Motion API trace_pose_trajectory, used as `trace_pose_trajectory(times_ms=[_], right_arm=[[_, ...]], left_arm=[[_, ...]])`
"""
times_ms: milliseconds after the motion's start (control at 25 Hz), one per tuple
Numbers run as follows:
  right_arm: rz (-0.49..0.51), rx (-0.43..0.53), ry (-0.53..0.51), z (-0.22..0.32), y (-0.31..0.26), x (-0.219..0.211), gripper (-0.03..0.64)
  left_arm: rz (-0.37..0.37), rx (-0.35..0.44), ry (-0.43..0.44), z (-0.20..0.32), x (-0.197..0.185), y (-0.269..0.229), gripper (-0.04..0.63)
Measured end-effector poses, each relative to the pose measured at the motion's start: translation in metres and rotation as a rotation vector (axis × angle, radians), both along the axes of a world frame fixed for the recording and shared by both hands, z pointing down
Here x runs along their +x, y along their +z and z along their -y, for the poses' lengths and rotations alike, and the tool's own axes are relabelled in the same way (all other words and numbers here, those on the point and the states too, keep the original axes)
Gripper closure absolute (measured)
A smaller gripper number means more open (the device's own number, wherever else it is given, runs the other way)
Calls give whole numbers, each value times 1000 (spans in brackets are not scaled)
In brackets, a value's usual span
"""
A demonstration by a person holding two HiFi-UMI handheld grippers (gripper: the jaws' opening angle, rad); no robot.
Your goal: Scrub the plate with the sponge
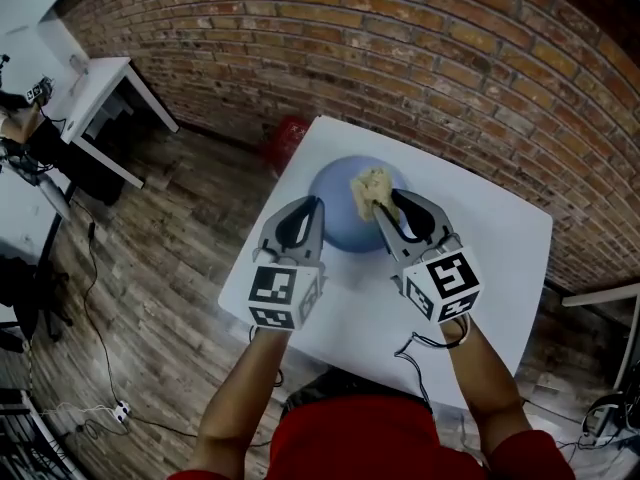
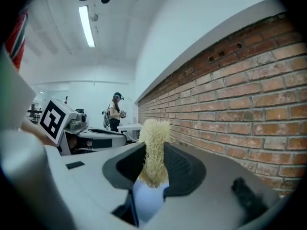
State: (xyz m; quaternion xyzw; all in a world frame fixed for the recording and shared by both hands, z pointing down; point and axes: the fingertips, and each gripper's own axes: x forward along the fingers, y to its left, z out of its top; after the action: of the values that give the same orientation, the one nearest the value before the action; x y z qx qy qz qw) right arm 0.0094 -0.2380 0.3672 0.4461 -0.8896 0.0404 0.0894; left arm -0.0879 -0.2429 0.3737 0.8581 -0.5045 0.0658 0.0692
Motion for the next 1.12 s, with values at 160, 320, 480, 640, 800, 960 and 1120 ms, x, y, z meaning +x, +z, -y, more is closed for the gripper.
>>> trace_pose_trajectory(times_ms=[160, 320, 480, 640, 800, 960, 1120], right_arm=[[43, 55, -7, -20, -17, 7, 497], [69, 83, -1, -35, -25, 19, 497], [100, 104, -5, -53, -31, 24, 497], [147, 126, -22, -74, -38, 27, 497], [181, 151, -37, -90, -45, 27, 497], [184, 165, -55, -103, -48, 25, 497], [170, 182, -85, -114, -50, 19, 497]], left_arm=[[-24, 53, 9, -18, 5, -17, 568], [-26, 74, 19, -34, 8, -24, 570], [-64, 117, 36, -50, 13, -39, 572], [-96, 141, 54, -69, 17, -48, 575], [-108, 163, 78, -81, 23, -52, 581], [-111, 171, 90, -91, 31, -53, 581], [-104, 184, 101, -100, 39, -55, 581]])
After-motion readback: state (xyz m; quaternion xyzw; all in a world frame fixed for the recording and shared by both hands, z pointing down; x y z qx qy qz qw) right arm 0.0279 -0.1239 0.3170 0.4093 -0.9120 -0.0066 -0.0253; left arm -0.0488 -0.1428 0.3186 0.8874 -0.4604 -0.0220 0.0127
